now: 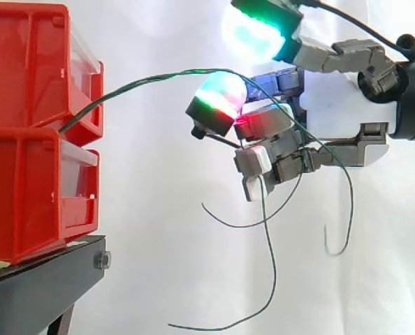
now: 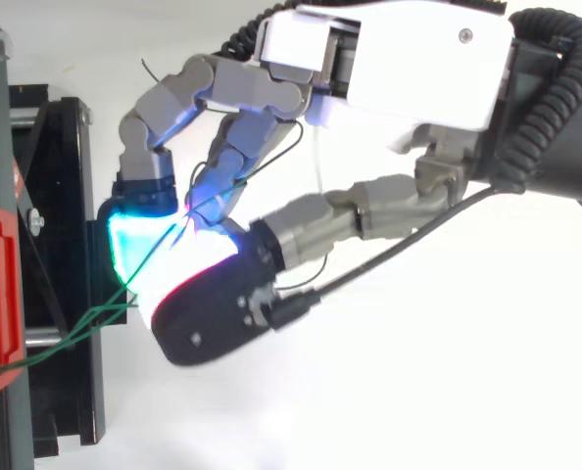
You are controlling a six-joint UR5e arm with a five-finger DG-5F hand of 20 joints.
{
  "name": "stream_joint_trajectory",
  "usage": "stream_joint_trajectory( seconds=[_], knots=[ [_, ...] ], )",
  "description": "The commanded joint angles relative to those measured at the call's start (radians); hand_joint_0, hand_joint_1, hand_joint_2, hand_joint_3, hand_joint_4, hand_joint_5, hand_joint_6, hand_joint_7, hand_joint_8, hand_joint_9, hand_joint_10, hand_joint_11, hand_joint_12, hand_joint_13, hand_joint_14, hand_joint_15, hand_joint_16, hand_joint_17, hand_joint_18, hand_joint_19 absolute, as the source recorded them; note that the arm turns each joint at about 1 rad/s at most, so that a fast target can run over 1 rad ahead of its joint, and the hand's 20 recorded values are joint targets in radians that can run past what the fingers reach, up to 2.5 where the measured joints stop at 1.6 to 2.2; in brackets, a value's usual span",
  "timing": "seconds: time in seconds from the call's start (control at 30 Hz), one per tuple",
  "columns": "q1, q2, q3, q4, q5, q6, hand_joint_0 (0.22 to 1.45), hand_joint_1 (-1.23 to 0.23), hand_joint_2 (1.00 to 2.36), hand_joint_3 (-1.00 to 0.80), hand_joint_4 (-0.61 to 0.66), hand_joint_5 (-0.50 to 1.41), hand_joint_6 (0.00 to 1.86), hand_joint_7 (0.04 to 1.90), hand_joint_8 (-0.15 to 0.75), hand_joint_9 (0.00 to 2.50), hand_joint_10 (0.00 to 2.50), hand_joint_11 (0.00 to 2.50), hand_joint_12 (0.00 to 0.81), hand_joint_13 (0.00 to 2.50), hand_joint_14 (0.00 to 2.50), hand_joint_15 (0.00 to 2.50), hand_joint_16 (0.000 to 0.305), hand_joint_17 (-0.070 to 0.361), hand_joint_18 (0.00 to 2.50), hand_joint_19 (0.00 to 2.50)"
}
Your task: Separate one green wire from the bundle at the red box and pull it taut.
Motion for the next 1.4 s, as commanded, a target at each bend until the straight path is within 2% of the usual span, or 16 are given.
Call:
stream_joint_trajectory(
  seconds=[0.0, 0.1, 0.2, 0.33, 0.43, 0.57, 0.63, 0.73, 0.9, 0.97, 1.0, 1.07, 1.13, 1.2, 1.23, 1.37],
  knots=[
    [0.0, 0.0, 0.0, 0.002, 0.001, 0.001, 0.57, -0.43, 1.0, -0.5, 0.09, -0.18, 0.9, 1.0, 0.268, 1.17, 0.01, 1.52, 0.398, 0.94, 0.02, 0.92, 0.055, 0.124, 0.71, 0.78],
    [0.0, 0.0, 0.0, 0.004, 0.001, -0.001, 0.6, -0.48, 1.01, -0.39, 0.09, -0.18, 0.9, 1.02, 0.264, 1.19, 0.01, 1.53, 0.393, 0.96, 0.03, 0.93, 0.055, 0.123, 0.71, 0.79],
    [0.0, 0.0, 0.0, 0.004, 0.001, -0.001, 0.6, -0.63, 1.02, -0.21, 0.11, -0.18, 0.93, 1.04, 0.264, 1.2, 0.01, 1.57, 0.399, 0.96, 0.02, 0.93, 0.055, 0.125, 0.72, 0.77],
    [0.0, 0.0, 0.0, 0.004, 0.001, -0.001, 0.61, -0.72, 1.03, -0.07, 0.01, -0.18, 0.94, 1.11, 0.266, 1.22, 0.0, 1.64, 0.406, 0.94, 0.02, 0.93, 0.055, 0.123, 0.72, 0.75],
    [0.0, 0.0, 0.0, 0.004, 0.001, 0.001, 0.65, -0.79, 1.03, -0.05, -0.04, -0.19, 0.96, 1.09, 0.259, 1.16, 0.0, 1.66, 0.407, 0.89, 0.02, 0.91, 0.054, 0.122, 0.71, 0.73],
    [0.001, 0.0, 0.0, 0.004, 0.001, -0.001, 0.69, -0.87, 1.02, -0.19, 0.01, -0.2, 0.96, 1.03, 0.261, 1.12, 0.0, 1.64, 0.399, 0.85, 0.03, 0.89, 0.053, 0.12, 0.68, 0.71],
    [0.0, 0.0, -0.002, 0.004, 0.001, 0.001, 0.73, -0.92, 1.02, -0.32, 0.02, -0.2, 0.95, 1.0, 0.255, 1.08, 0.0, 1.58, 0.396, 0.82, 0.03, 0.85, 0.053, 0.119, 0.67, 0.67],
    [0.0, 0.0, 0.0, 0.004, 0.001, -0.001, 0.77, -0.94, 1.0, -0.47, 0.0, -0.19, 0.94, 1.03, 0.26, 1.08, 0.01, 1.56, 0.393, 0.8, 0.02, 0.81, 0.053, 0.119, 0.66, 0.64],
    [0.0, 0.0, 0.0, 0.002, -0.001, -0.001, 0.79, -0.95, 1.0, -0.5, -0.01, -0.18, 0.94, 1.04, 0.257, 1.08, 0.01, 1.54, 0.387, 0.75, 0.02, 0.74, 0.052, 0.116, 0.62, 0.59],
    [0.0, 0.0, 0.0, 0.004, -0.001, 0.001, 0.77, -0.97, 1.0, -0.5, 0.01, -0.18, 0.94, 1.04, 0.258, 1.08, 0.01, 1.54, 0.386, 0.74, 0.02, 0.74, 0.052, 0.116, 0.62, 0.59],
    [0.0, 0.0, 0.0, 0.004, 0.001, 0.001, 0.72, -0.97, 1.0, -0.5, 0.03, -0.17, 0.94, 1.03, 0.254, 1.08, 0.01, 1.54, 0.385, 0.74, 0.02, 0.74, 0.051, 0.116, 0.62, 0.6],
    [0.0, 0.0, 0.0, 0.002, -0.001, 0.001, 0.62, -0.95, 1.0, -0.5, 0.04, -0.17, 0.93, 1.05, 0.261, 1.11, 0.01, 1.54, 0.386, 0.75, 0.02, 0.76, 0.051, 0.115, 0.61, 0.64],
    [0.0, 0.0, 0.0, 0.004, 0.001, -0.001, 0.5, -0.77, 1.0, -0.5, 0.07, -0.16, 0.92, 1.03, 0.287, 1.17, 0.01, 1.53, 0.415, 0.79, 0.02, 0.76, 0.056, 0.127, 0.64, 0.67],
    [0.0, 0.0, 0.0, 0.004, 0.001, 0.001, 0.49, -0.67, 1.0, -0.5, 0.08, -0.16, 0.92, 1.02, 0.298, 1.2, 0.0, 1.53, 0.421, 0.82, 0.02, 0.76, 0.058, 0.13, 0.66, 0.69],
    [0.0, 0.0, 0.0, 0.004, -0.001, 0.001, 0.49, -0.54, 1.0, -0.5, 0.08, -0.16, 0.91, 1.04, 0.286, 1.21, 0.0, 1.52, 0.421, 0.83, 0.02, 0.78, 0.058, 0.13, 0.67, 0.69],
    [0.0, 0.0, 0.0, 0.004, 0.001, 0.001, 0.56, -0.39, 1.0, -0.5, 0.07, -0.16, 0.89, 1.07, 0.262, 1.23, 0.01, 1.52, 0.403, 0.84, 0.02, 0.8, 0.053, 0.12, 0.63, 0.73]
  ],
)
